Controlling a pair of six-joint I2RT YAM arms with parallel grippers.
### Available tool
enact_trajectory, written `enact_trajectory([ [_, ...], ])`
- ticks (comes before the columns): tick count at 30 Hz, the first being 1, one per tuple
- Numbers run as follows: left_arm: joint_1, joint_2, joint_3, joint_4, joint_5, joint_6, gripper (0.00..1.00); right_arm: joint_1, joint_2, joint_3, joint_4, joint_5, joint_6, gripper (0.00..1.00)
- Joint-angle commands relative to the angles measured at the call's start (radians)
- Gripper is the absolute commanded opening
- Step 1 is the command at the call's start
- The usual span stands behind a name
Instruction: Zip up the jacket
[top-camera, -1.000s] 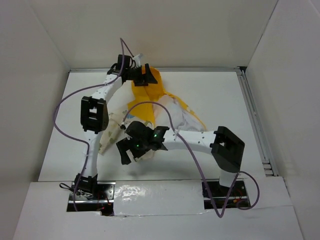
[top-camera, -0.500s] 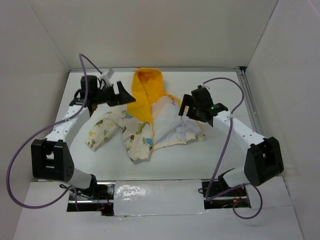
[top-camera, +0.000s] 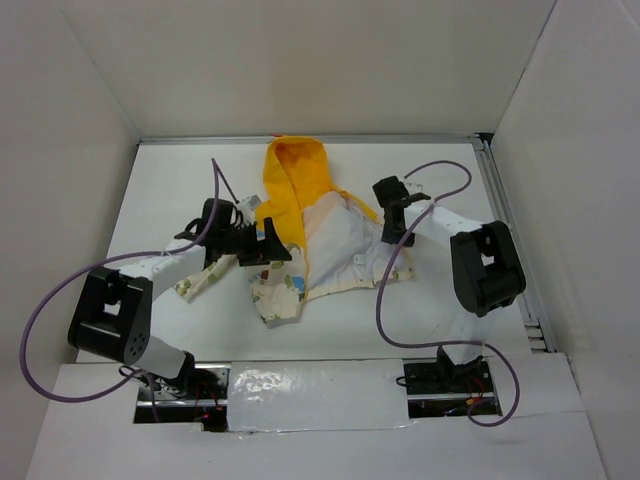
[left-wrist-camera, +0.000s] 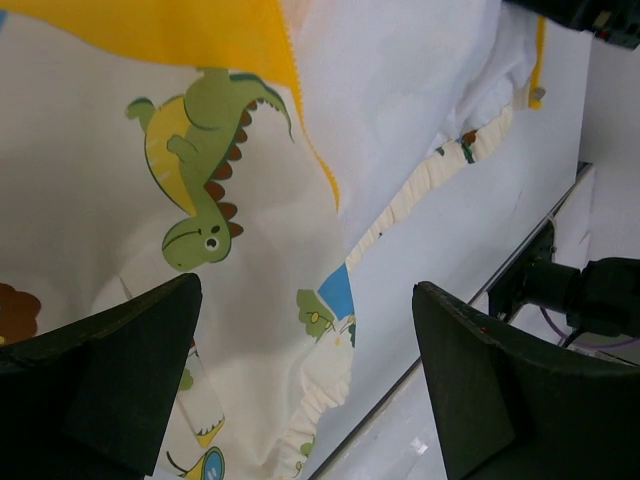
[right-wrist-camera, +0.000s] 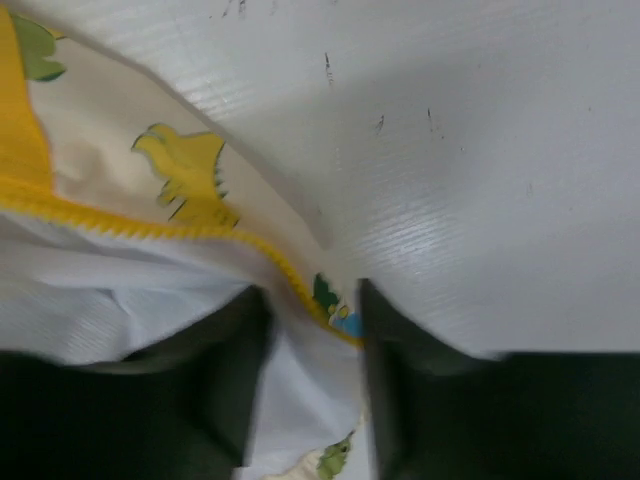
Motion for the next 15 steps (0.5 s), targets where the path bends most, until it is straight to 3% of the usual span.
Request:
enact_trajectory([
  [1, -0.021, -0.004, -0.012, 0.047, -0.019, -0.014, 0.99, -0.007, -0.036, -0.011, -0.015, 0.020, -0.007, 0.39],
  [2, -0.022, 0.009, -0.006, 0.047, -0.031, -0.018, 0.99, -0.005, -0.048, -0.009, -0.016, 0.017, -0.004, 0.17],
  [4, -0.031, 0.016, -0.004, 0.032, -0.061, -0.028, 0.99, 0.012, -0.106, 0.001, -0.042, 0.040, 0.003, 0.02],
  [10, -0.050, -0.002, -0.051, 0.047, -0.094, -0.055, 0.99, 0.201, -0.221, 0.105, -0.213, 0.184, 0.058, 0.01],
  [15, -0.051, -0.060, -0.068, 0.007, -0.127, -0.113, 0.99, 0.445, -0.139, 0.203, -0.242, 0.120, 0.064, 0.02],
])
